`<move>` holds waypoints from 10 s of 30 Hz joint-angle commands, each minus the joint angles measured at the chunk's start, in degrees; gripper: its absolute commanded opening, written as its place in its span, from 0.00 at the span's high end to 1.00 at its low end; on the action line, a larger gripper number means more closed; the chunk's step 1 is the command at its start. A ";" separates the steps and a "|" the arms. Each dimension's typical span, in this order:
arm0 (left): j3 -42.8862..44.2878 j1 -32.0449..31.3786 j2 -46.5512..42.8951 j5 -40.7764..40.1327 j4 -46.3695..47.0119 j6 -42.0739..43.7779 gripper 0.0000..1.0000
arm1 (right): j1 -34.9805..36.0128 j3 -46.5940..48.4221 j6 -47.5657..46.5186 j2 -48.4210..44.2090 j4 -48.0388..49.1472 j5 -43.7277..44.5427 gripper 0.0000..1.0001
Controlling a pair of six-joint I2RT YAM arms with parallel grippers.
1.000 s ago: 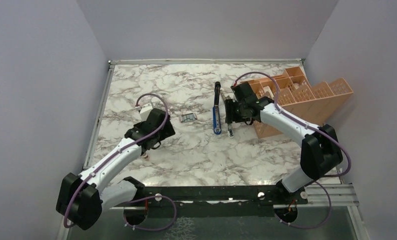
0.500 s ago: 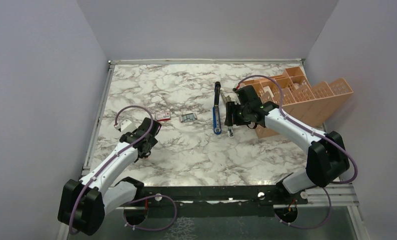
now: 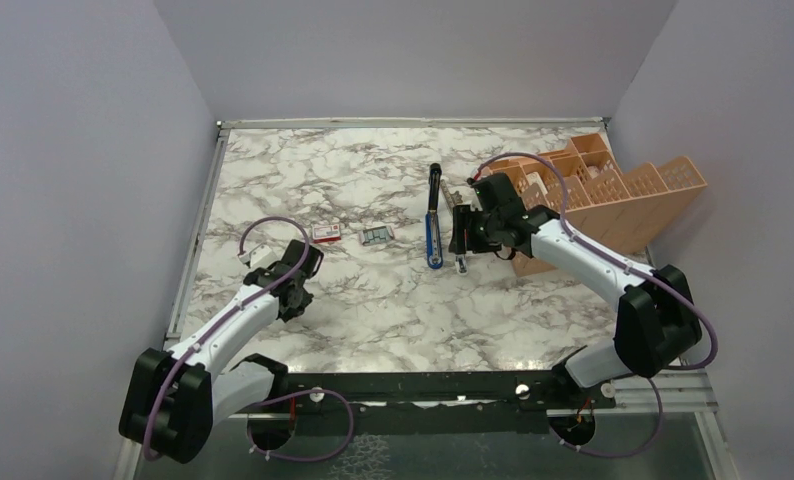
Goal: Load the staples into the stapler
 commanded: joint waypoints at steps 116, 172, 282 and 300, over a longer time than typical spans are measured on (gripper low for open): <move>-13.85 -2.39 7.34 49.23 59.10 17.30 0.37 | 19.51 17.86 11.70 23.33 -13.31 -6.76 0.89; -17.95 -9.62 7.11 45.53 65.94 11.96 0.52 | 20.45 13.43 23.91 18.25 0.20 -11.70 0.88; -14.99 -9.86 14.49 45.50 62.16 17.62 0.83 | 14.83 7.47 19.71 24.36 17.20 -8.29 0.71; -10.76 -9.60 -3.57 28.26 39.83 16.97 0.40 | 13.96 27.42 12.04 30.62 -7.22 15.83 0.70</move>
